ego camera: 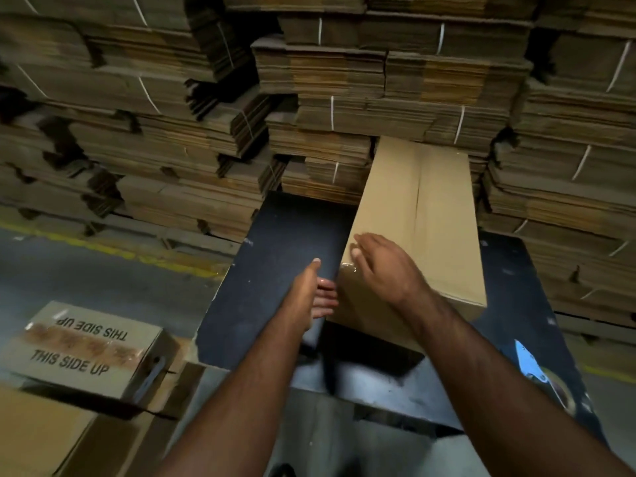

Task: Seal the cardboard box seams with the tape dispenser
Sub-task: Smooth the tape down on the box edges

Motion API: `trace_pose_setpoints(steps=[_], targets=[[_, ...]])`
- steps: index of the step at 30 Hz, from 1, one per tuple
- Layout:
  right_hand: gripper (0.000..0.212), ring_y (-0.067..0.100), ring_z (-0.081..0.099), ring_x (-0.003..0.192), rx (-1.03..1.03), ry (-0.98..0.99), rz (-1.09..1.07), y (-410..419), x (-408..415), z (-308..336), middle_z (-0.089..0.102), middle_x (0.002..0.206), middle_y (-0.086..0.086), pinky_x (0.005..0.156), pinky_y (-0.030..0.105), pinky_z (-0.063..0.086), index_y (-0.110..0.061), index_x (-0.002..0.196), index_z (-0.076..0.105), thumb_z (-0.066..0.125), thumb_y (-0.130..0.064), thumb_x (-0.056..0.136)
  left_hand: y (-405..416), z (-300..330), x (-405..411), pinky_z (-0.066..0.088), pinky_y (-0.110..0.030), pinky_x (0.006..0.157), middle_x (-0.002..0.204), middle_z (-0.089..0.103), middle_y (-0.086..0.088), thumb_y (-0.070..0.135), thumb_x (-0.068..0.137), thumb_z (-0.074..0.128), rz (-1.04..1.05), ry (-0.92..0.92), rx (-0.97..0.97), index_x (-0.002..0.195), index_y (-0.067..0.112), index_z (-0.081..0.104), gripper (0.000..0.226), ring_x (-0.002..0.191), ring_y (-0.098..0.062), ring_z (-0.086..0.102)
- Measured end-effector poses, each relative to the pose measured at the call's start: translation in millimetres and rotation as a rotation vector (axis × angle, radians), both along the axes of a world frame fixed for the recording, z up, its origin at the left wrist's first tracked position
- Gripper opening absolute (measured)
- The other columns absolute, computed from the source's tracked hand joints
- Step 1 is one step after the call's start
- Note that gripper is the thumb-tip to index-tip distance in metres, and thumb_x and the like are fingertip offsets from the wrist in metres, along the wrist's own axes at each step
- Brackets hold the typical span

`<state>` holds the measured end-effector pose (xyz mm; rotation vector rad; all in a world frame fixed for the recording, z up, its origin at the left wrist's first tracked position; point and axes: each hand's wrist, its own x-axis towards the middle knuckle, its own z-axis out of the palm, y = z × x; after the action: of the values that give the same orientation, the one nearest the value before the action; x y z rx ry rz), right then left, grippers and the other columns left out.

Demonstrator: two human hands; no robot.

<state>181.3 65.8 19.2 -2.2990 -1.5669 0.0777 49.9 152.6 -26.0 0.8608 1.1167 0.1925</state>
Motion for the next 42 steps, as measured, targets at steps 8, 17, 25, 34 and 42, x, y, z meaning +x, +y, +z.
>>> trace_pose_setpoints(steps=[8,17,25,34,42], targets=[[0.041,0.024,0.044,0.135,-0.062,-0.028,-0.038,2.3,-17.8,-11.3,0.051,0.145,0.009,0.112,0.034,0.035,-0.010,0.140,0.051,0.044,-0.024,0.101,-3.7,-6.1,6.6,0.049,-0.030,0.061,0.072,0.062,-0.001,0.042,0.096,0.054,-0.010,-0.110,-0.132,0.077,0.016,0.062,0.034,0.068,-0.017,0.058],[0.042,0.023,0.053,0.127,-0.010,-0.078,-0.037,-11.1,-33.0,-20.2,0.060,0.135,0.009,0.107,0.034,0.040,-0.009,0.132,0.059,0.050,-0.032,0.098,-3.5,-36.6,4.5,0.051,-0.031,0.055,0.064,0.062,-0.002,0.032,0.096,0.058,0.094,-0.146,0.342,0.073,0.016,0.058,0.028,0.058,-0.017,0.057],[0.058,0.026,0.049,0.133,-0.129,-0.233,-0.017,-11.4,-33.5,-33.7,0.053,0.143,0.011,0.104,0.041,0.043,-0.009,0.140,0.050,0.034,-0.044,0.098,-3.1,-28.9,2.4,0.050,-0.025,0.068,0.078,0.061,0.009,0.030,0.095,0.063,0.103,0.011,0.766,0.094,0.018,0.059,0.013,0.075,-0.012,0.061],[0.051,0.024,0.040,0.139,-0.095,-0.024,0.063,-24.6,-27.2,-9.8,0.046,0.148,0.012,0.112,0.019,0.017,-0.005,0.143,0.046,0.045,-0.031,0.100,-32.1,-9.0,15.4,0.025,-0.035,0.121,0.161,0.028,0.009,0.056,0.102,0.024,-0.072,-0.292,0.408,0.156,0.031,0.026,0.059,0.146,-0.010,0.029],[0.054,0.023,0.028,0.146,-0.100,-0.105,-0.015,-41.2,-0.9,-30.9,0.036,0.155,0.011,0.114,0.026,0.012,-0.007,0.149,0.036,0.028,-0.035,0.103,-58.9,-36.4,29.9,0.028,-0.039,0.120,0.165,0.014,0.008,0.057,0.101,0.019,-0.234,-0.173,0.829,0.158,0.034,0.000,0.064,0.148,-0.015,0.025]])
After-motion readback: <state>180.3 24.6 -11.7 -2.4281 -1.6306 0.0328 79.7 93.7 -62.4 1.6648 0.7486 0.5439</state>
